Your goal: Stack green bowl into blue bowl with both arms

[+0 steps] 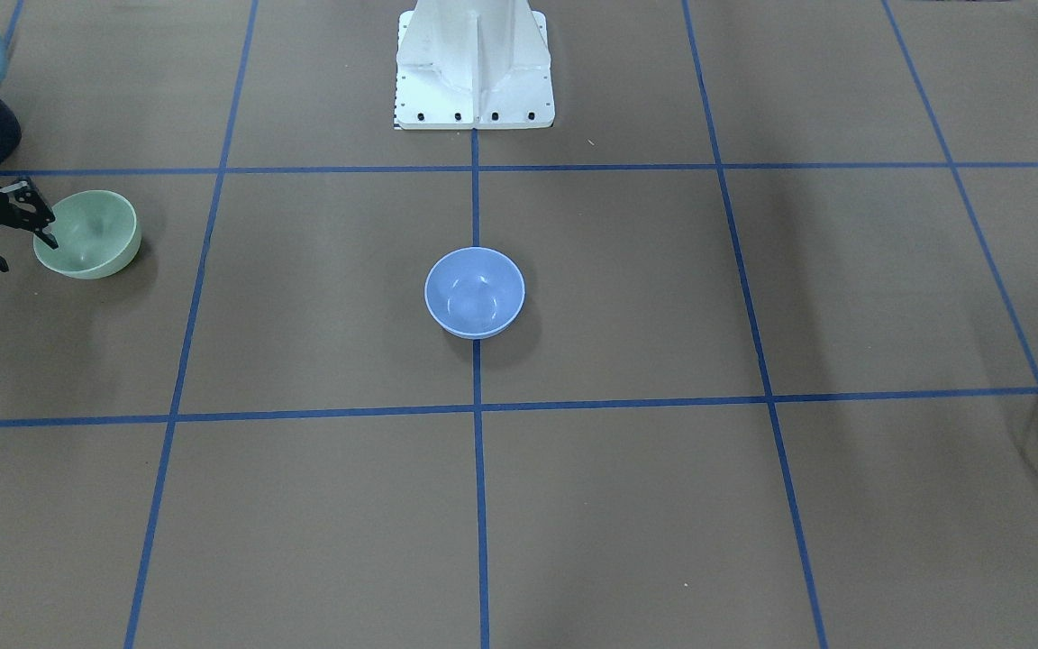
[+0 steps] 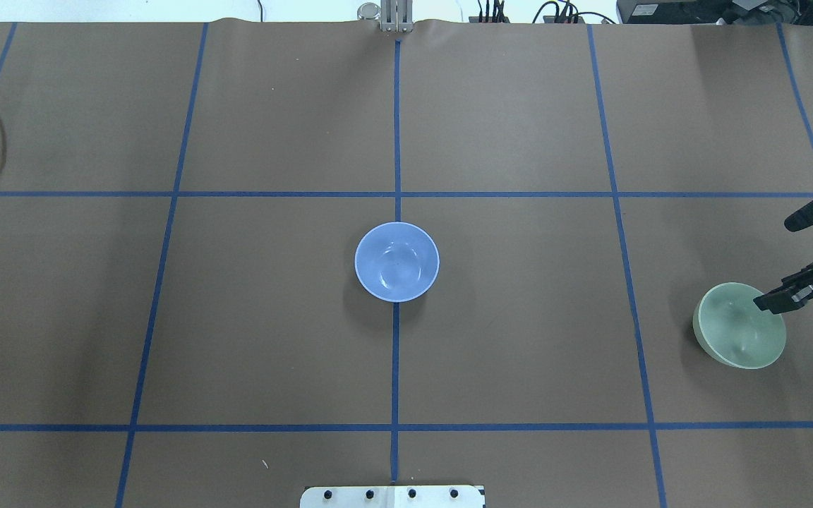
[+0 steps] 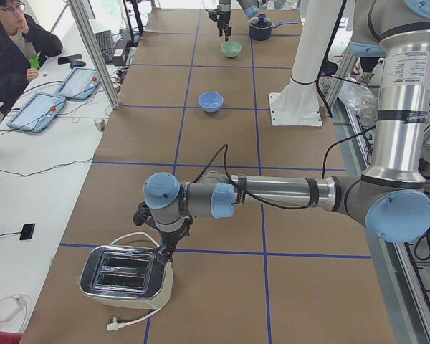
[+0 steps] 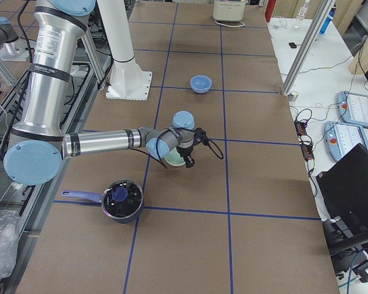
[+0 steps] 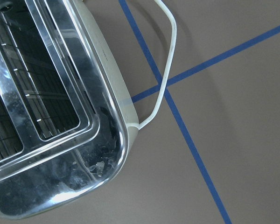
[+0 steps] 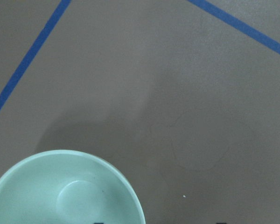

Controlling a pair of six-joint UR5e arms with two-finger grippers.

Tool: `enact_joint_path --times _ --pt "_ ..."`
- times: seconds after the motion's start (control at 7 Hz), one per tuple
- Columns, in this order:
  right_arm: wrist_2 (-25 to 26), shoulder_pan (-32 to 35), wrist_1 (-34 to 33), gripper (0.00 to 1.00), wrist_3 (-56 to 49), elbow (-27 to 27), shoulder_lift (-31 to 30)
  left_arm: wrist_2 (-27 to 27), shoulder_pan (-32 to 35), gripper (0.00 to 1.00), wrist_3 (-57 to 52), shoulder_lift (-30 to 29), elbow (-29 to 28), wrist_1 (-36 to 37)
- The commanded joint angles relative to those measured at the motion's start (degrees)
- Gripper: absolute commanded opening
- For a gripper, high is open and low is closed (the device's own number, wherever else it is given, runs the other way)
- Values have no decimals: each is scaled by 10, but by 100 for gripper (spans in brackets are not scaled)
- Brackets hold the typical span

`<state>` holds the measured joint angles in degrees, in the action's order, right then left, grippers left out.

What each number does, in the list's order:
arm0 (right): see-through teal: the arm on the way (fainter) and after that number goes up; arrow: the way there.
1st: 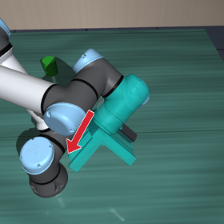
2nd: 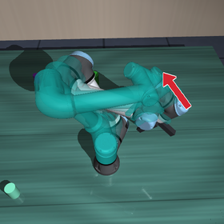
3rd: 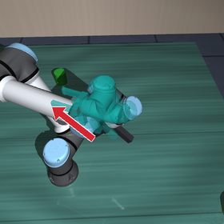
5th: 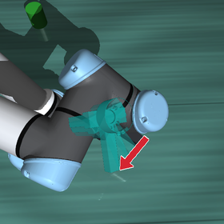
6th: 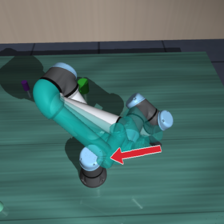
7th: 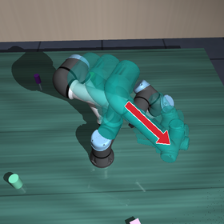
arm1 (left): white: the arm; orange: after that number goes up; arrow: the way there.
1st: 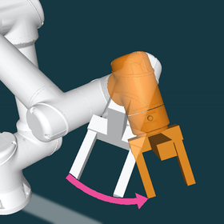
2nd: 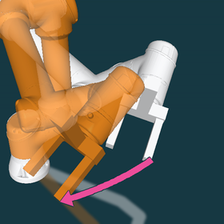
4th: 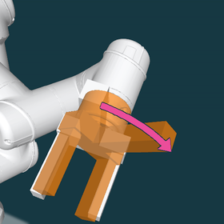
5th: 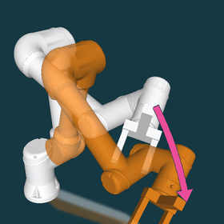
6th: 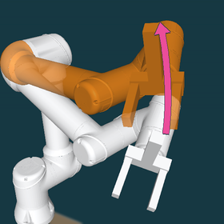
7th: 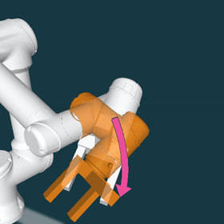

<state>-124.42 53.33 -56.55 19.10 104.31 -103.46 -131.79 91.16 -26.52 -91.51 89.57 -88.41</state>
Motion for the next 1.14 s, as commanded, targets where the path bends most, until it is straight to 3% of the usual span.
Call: enact_joint_path --times 0.0,0.14,0.29,0.57,1.0 --pt "10 -19 101 38 49 -41 -23 -2 1 98 4 7 2 0" --pt "8 -18 103 11 49 -40 -28 -3 0 98 6 12 3 -2" --pt "5 -18 103 0 49 -39 -28 -3 1 98 7 15 3 -4" --pt "-6 -17 102 0 51 -33 -26 -3 0 98 8 15 3 -5" --pt "-100 23 94 0 108 -21 17 -3 0 98 9 15 3 -3"
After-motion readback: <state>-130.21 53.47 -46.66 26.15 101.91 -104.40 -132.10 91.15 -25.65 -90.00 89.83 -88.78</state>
